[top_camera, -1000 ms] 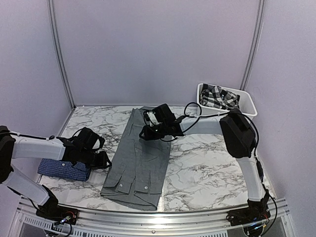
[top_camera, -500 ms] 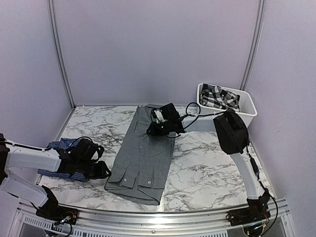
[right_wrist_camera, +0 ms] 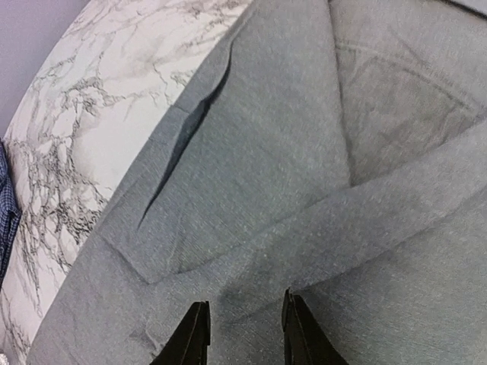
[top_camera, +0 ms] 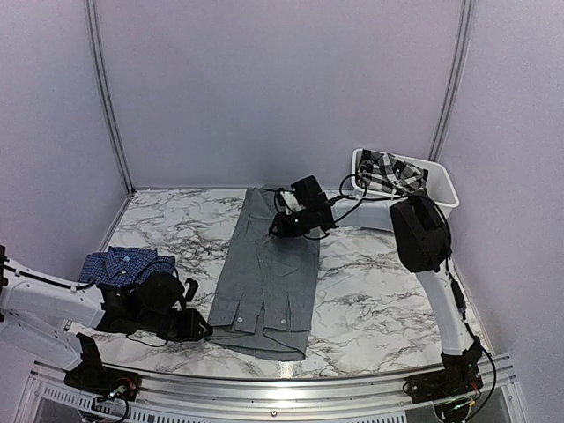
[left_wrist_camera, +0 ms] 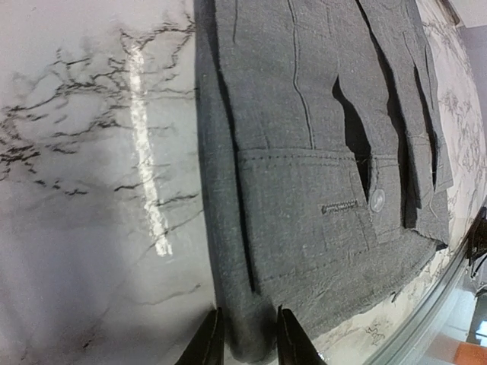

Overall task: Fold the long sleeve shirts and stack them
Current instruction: Move the rectangle-folded shirt to the center of the board.

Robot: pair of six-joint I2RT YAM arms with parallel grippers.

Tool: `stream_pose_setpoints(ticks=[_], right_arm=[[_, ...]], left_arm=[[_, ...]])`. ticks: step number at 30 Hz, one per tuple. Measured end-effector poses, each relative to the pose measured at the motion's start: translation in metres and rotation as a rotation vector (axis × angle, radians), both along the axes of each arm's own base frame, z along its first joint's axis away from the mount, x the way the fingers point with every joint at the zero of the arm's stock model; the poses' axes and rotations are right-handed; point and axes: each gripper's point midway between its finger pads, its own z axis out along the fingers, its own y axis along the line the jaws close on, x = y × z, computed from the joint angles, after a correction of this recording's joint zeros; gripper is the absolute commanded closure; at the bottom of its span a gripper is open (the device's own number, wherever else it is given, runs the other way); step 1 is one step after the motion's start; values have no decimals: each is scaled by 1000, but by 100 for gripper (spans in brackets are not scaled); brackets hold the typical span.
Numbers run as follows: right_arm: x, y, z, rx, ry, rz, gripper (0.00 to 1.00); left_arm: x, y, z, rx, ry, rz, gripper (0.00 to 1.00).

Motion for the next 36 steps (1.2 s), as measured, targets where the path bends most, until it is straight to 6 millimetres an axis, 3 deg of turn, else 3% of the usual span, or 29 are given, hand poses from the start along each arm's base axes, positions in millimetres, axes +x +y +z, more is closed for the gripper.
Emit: stream_pose_setpoints(ticks=[4, 10, 13, 20, 22, 30, 34, 36], right_arm=[[12, -4, 27, 20, -58, -15, 74], [53, -15, 51, 69, -146, -69, 80], [68, -23, 42, 73, -159, -98, 80], [90, -33, -10, 36, -122, -142, 79], [92, -34, -16, 31, -118, -146, 76], [89, -35, -3, 15, -98, -151, 52], [66, -40, 23, -19, -91, -143, 48], [41, -42, 45, -22, -92, -128, 47]], left_arm=[[0, 9, 6, -5, -18, 37, 73], [5, 18, 21, -8, -67, 77, 72], [6, 22, 24, -1, -80, 89, 71], [9, 27, 25, 30, -90, 91, 67], [13, 26, 29, 25, -100, 95, 65], [25, 28, 34, 23, -109, 103, 61], [37, 32, 35, -24, -89, 134, 62], [42, 33, 36, -30, -93, 133, 62]])
